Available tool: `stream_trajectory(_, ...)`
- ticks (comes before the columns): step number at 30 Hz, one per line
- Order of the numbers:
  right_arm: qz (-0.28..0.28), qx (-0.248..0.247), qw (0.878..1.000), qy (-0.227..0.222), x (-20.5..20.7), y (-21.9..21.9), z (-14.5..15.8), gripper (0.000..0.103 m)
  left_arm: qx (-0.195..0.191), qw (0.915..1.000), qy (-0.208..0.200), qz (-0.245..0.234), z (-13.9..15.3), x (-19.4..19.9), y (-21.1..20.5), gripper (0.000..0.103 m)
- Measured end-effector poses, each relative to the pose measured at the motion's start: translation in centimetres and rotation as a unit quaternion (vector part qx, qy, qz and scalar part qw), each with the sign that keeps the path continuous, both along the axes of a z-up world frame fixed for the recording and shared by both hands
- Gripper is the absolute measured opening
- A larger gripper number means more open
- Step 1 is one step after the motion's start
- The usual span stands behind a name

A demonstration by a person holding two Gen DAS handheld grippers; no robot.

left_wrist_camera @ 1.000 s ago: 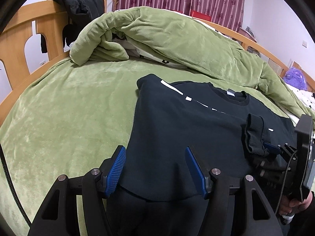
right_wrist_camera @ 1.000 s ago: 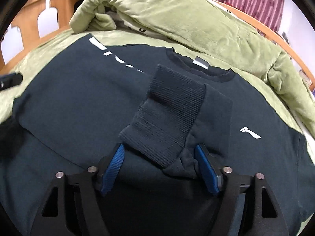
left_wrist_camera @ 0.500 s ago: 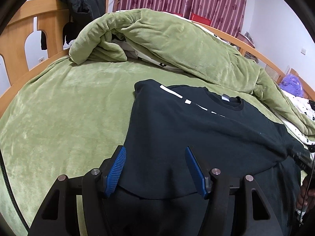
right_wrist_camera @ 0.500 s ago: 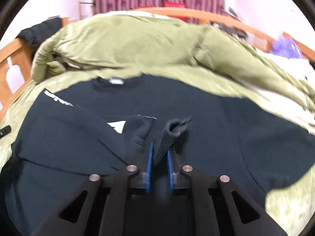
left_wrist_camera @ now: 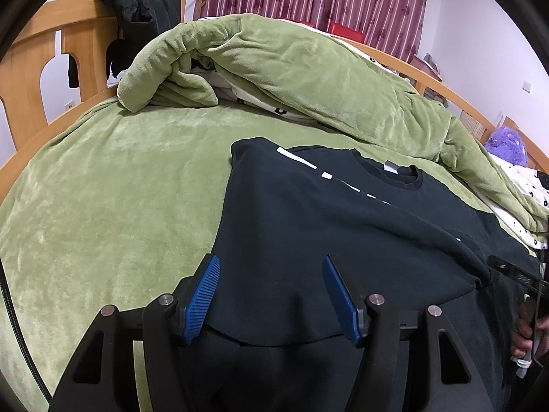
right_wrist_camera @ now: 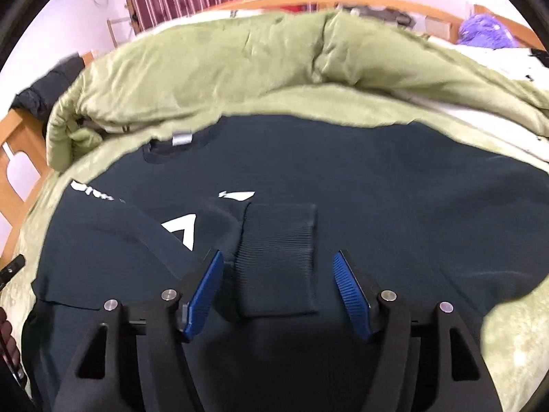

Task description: Fold small clothes

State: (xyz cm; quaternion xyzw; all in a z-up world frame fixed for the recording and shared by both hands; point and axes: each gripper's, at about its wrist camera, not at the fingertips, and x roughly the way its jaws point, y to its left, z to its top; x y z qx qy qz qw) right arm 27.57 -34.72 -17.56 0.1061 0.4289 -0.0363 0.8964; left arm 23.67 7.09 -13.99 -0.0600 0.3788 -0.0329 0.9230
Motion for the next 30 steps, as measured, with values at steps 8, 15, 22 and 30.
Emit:
stream_trajectory(8, 0.036, -0.09, 0.995, -0.014, 1.3, 3.3, -1.5, 0.016, 0.011, 0.9998, 0.015, -0.003, -1.2, 0.8, -0.5, 0.061)
stream_trajectory(15, -0.006, -0.11, 0.991, -0.08, -1.5, 0.9, 2.1, 0.015, 0.011, 0.9998, 0.016, -0.01, -1.4, 0.7, -0.8, 0.061)
stream_trajectory(22, -0.02, -0.116, 0.993, -0.016, -0.9, -0.3, -1.6, 0.015, 0.017, 0.9995, 0.024, -0.014, -1.9, 0.8, -1.0, 0.061)
stream_trajectory(30, -0.057, -0.101, 0.993, -0.001, -1.5, -2.5, -1.7, 0.04, 0.023, 0.9991, 0.034, -0.015, -2.6, 0.8, -1.4, 0.061)
